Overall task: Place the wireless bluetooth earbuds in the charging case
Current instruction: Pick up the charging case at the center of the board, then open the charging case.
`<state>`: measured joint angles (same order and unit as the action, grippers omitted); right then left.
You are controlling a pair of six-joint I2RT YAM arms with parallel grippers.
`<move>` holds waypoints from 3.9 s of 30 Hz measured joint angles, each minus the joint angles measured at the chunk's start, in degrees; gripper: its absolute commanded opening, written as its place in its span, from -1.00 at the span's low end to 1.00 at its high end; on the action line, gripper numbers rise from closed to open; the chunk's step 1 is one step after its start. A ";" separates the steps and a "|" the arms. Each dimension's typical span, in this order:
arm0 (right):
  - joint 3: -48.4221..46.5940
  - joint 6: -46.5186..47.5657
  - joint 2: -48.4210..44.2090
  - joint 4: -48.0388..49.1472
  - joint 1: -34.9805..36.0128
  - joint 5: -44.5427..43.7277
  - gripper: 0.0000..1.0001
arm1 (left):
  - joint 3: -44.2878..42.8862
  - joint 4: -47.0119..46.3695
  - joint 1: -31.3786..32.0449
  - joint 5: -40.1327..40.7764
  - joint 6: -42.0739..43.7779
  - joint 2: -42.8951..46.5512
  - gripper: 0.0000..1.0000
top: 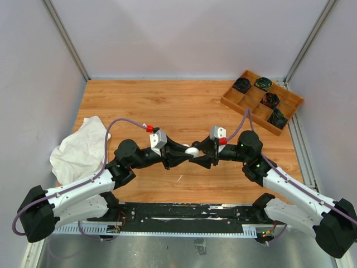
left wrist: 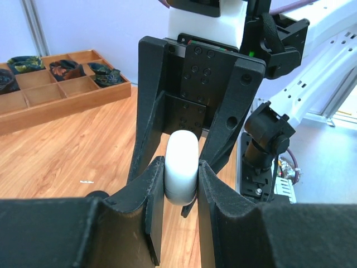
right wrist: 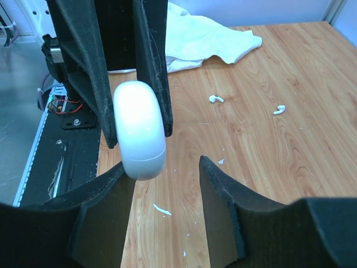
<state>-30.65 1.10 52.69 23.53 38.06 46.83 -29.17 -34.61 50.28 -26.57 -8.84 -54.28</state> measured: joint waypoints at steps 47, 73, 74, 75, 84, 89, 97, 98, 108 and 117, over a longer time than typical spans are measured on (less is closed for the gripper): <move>0.63 -4.15 0.04 7.34 -0.55 6.08 -0.99 | 2.62 -6.49 -0.94 -1.62 -4.52 -1.01 -0.47; 0.63 -1.90 0.76 4.61 -0.59 3.13 -0.99 | 2.08 -1.88 -0.98 6.56 -5.86 -0.85 -0.10; 0.63 -1.75 0.92 4.59 -0.59 3.08 -0.99 | 2.05 -1.70 -1.14 6.56 -6.12 -0.85 -0.09; 0.63 -1.62 1.09 4.55 -0.59 3.08 -0.99 | 1.97 -1.51 -1.29 6.56 -6.43 -0.85 -0.08; 0.63 -0.74 2.08 3.63 -0.59 3.30 -0.99 | 1.18 -0.74 -2.73 7.34 -8.61 -0.85 0.06; 0.63 -0.63 2.58 3.19 -0.59 3.58 -0.99 | 0.68 -0.28 -3.34 9.18 -9.57 -0.85 0.08; 0.63 -0.63 2.67 2.84 -0.59 3.37 -0.99 | 0.20 0.96 -4.04 11.39 -10.58 -1.40 0.23; 0.63 -0.59 2.69 2.62 -0.59 2.91 -0.99 | 0.20 1.09 -4.04 11.54 -10.62 -1.40 0.24; 0.66 0.87 3.72 -1.01 -0.59 -4.72 -0.99 | -0.72 6.88 -4.04 19.58 -11.10 -1.40 0.29; 3.61 1.73 6.29 -0.52 -0.59 -13.53 -0.99 | -6.58 24.06 -5.29 39.82 -15.13 -5.07 0.28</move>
<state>-27.05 2.83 58.98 23.00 37.47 33.30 -35.75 -10.55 44.99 13.26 -23.97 -59.35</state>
